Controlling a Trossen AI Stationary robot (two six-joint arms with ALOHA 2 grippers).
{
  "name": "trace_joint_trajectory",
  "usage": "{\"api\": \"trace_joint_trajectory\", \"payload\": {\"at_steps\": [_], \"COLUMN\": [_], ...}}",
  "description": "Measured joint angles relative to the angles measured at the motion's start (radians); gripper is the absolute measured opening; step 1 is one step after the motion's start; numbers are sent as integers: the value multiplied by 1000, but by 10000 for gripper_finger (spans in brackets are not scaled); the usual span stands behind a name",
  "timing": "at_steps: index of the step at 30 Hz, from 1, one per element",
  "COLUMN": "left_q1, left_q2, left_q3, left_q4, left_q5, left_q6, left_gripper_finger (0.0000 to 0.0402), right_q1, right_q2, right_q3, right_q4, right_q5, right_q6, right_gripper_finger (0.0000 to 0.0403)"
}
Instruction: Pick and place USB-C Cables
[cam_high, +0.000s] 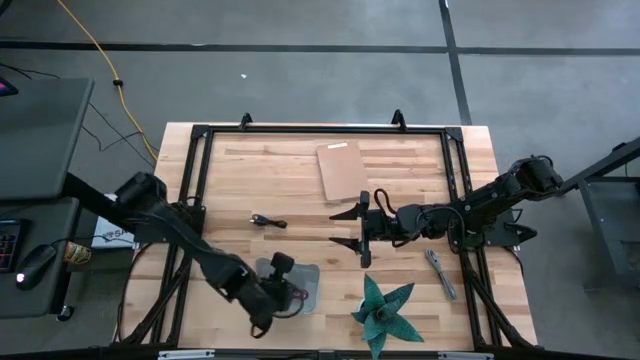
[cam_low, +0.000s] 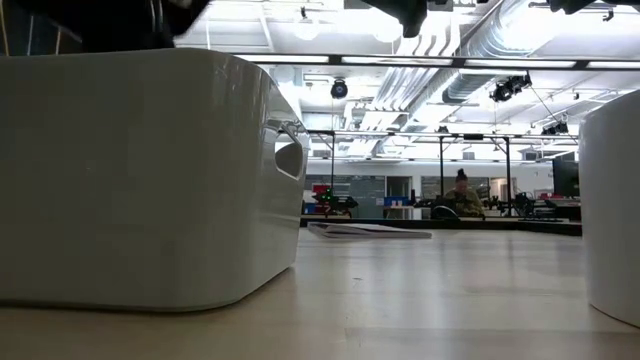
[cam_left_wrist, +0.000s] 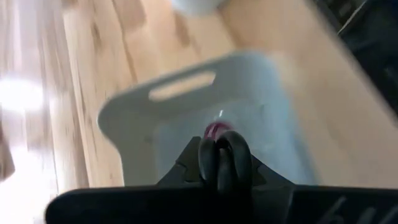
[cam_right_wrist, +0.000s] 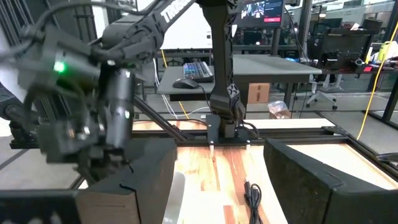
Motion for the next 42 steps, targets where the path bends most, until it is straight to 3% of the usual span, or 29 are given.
{"api": "trace_joint_trajectory", "payload": {"at_steps": [14, 21, 31, 42], "left_q1": [49, 49, 49, 48], "left_q2": [81, 89, 89, 89], "left_q3": [29, 29, 29, 29], "left_q4": [-220, -213, -206, -173], "left_q5": [75, 101, 104, 103], "left_q6": [-160, -173, -183, -183], "left_gripper_finger": [4, 7, 56, 80], "right_q1": [0, 0, 0, 0], "right_q2": [0, 0, 0, 0], "right_q3": [0, 0, 0, 0], "right_q4": [0, 0, 0, 0], "right_q5": [0, 0, 0, 0], "right_q6": [0, 0, 0, 0], "right_gripper_finger": [238, 238, 238, 238]}}
